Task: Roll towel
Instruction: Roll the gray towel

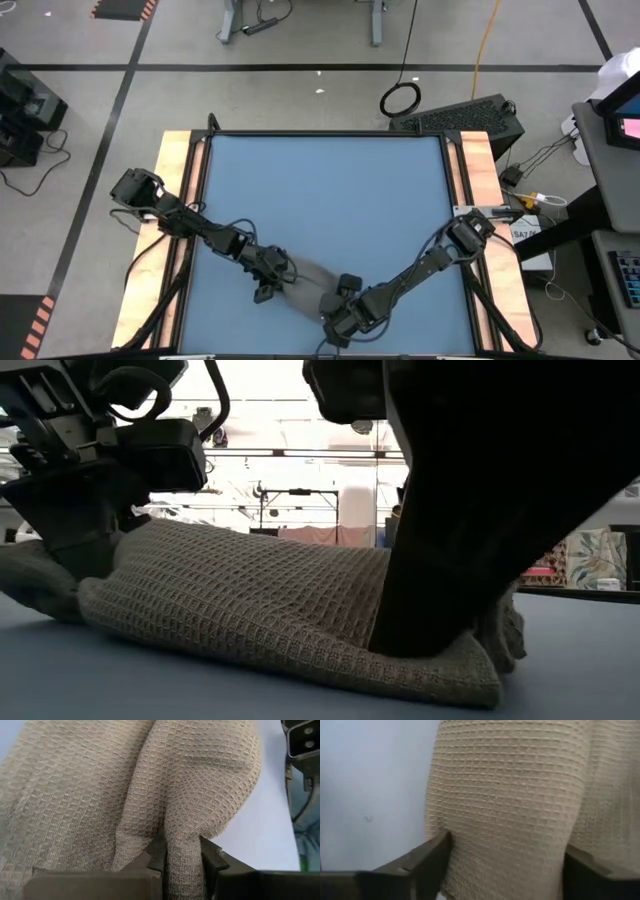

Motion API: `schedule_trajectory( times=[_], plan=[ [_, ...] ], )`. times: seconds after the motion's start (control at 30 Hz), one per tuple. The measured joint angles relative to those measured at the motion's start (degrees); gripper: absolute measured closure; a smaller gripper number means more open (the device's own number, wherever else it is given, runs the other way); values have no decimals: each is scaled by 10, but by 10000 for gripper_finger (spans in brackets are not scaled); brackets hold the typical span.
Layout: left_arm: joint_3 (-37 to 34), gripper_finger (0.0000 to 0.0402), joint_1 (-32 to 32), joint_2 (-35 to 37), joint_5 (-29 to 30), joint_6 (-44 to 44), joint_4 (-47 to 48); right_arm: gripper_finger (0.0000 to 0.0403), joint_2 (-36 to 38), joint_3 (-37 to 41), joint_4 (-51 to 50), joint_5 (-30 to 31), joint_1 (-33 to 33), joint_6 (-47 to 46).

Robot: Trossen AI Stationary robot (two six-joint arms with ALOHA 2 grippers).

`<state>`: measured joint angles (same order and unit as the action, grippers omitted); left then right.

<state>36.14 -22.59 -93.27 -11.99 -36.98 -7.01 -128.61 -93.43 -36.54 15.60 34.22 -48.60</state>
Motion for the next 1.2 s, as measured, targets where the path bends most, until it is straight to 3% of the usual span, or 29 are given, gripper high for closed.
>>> schedule_trajectory(
  times=[0.23, 0.6, 0.83, 1.07, 1.2],
  plan=[
    [-2, 303, -1, 23, 22, 37, 7, 222, 0, 1, 14, -36, -9, 39],
    [-1, 219, -25, 198, 40, 98, 73, 350, -1, 2, 33, -42, -8, 61],
    [-1, 190, -161, 216, 151, 153, 12, 355, -1, 3, 37, -64, -14, 58],
    [0, 155, -281, 156, 414, 222, -1, 354, 10, 4, 64, -117, -28, 55],
    [0, 123, -297, 110, 440, 225, -4, 354, 20, 6, 60, -130, -29, 50]
  ],
)
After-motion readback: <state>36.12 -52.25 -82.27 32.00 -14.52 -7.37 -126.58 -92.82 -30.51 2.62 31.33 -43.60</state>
